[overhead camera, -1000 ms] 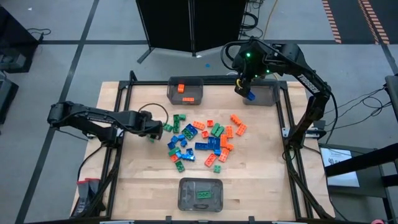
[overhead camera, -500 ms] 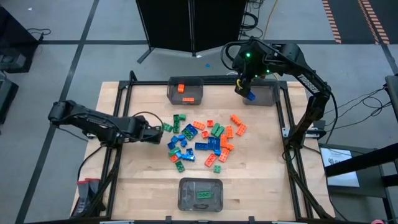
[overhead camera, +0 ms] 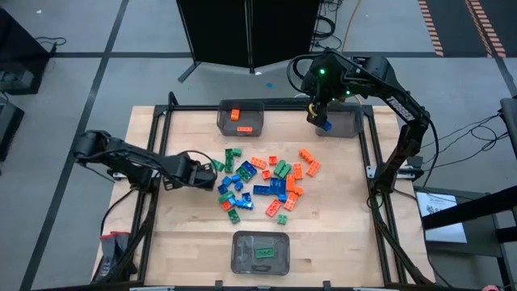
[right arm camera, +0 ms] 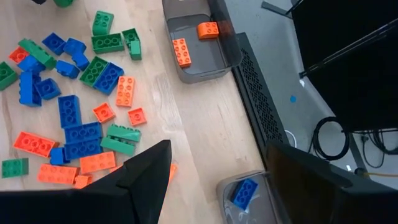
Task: Sort blocks
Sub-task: Put the green game piece into the bottom black bin
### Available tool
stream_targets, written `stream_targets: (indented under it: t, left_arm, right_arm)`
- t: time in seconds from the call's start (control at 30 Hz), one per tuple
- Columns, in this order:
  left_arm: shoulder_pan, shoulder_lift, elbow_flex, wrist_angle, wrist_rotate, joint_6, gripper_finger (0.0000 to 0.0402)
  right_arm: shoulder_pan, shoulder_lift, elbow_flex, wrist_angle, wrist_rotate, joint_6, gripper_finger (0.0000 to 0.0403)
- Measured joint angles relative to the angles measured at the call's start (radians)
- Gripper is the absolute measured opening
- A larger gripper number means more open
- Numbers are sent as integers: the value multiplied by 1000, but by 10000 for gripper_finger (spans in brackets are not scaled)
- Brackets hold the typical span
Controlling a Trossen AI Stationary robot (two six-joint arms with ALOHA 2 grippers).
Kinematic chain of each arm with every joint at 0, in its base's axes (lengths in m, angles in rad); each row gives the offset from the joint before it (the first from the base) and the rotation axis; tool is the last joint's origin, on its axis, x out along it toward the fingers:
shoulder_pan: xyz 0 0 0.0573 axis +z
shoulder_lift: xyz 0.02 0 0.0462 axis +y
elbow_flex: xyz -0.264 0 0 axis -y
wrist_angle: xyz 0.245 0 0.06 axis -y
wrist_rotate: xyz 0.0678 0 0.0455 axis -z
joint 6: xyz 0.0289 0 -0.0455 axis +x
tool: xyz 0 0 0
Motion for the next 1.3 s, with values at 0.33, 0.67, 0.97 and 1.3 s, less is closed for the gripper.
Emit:
stream_targets:
  t: [0.33, 0.67, 0.97, 1.3]
  left_arm:
    - [8, 76, 0, 44, -18, -78, 300]
    - [13, 94, -11, 91, -27, -86, 218]
    - [13, 91, -83, 239, -18, -62, 64]
    - [12, 32, -41, 421, -157, 106, 57]
  right_arm:
    - [0, 0, 0, -12, 0, -23, 256]
    - [0, -5, 0, -15, 0, -24, 256]
    - [0, -33, 0, -17, 0, -13, 256]
    - [-2, -72, 0, -5, -36, -40, 256]
